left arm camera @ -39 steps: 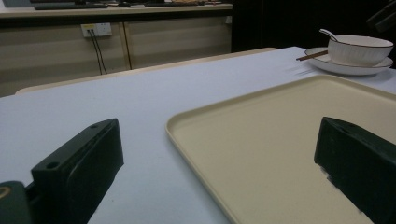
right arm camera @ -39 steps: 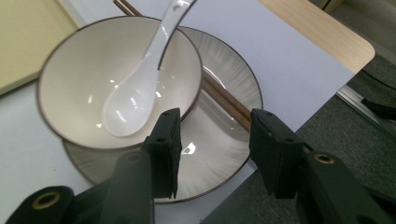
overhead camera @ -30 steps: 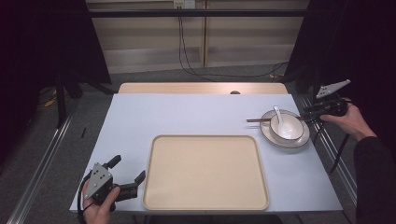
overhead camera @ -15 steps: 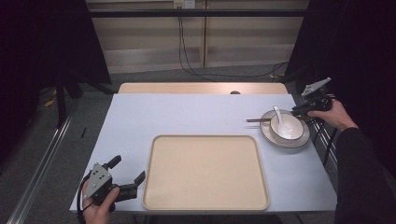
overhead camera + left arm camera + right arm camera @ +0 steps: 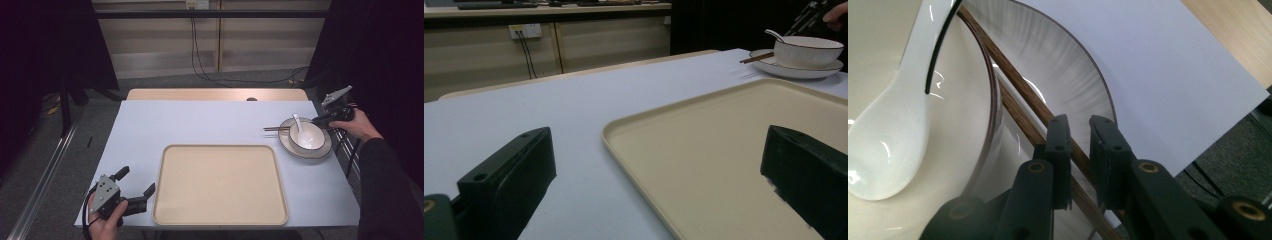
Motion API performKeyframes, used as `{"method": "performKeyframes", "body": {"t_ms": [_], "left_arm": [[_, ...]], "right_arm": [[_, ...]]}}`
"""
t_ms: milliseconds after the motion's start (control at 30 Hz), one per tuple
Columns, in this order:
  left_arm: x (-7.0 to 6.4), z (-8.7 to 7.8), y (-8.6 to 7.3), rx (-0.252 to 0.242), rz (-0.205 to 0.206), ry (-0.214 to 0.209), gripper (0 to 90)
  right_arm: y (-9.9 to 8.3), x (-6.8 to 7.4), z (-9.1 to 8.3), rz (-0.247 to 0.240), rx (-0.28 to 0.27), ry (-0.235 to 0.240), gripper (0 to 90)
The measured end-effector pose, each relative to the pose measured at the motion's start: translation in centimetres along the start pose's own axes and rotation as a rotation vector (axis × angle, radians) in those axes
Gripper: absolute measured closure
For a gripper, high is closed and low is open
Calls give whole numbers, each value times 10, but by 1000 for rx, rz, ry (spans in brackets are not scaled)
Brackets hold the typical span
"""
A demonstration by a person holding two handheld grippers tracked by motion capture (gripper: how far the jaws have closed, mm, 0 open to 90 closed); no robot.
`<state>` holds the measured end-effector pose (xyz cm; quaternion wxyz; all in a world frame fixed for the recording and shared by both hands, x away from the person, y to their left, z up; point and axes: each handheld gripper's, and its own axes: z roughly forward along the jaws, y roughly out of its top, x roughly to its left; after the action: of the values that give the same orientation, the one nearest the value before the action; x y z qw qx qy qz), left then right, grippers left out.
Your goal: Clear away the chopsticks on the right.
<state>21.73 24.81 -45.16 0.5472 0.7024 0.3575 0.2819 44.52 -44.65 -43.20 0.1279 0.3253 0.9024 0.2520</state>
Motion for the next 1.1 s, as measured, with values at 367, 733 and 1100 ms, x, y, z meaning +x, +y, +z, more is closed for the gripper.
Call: {"method": "performKeyframes", "body": {"t_ms": [367,733,1100], "left_arm": [[1,0,-1,10,-3,5,11],[1,0,-1,6,-2,2,11],[1,0,-1,7,-4,16,11]], "right_arm": [[3,2,5,-45,-12,6,788],[4,3,11,-85,-22,-12,790],[5,1,14,-134,-20,-17,817]]}}
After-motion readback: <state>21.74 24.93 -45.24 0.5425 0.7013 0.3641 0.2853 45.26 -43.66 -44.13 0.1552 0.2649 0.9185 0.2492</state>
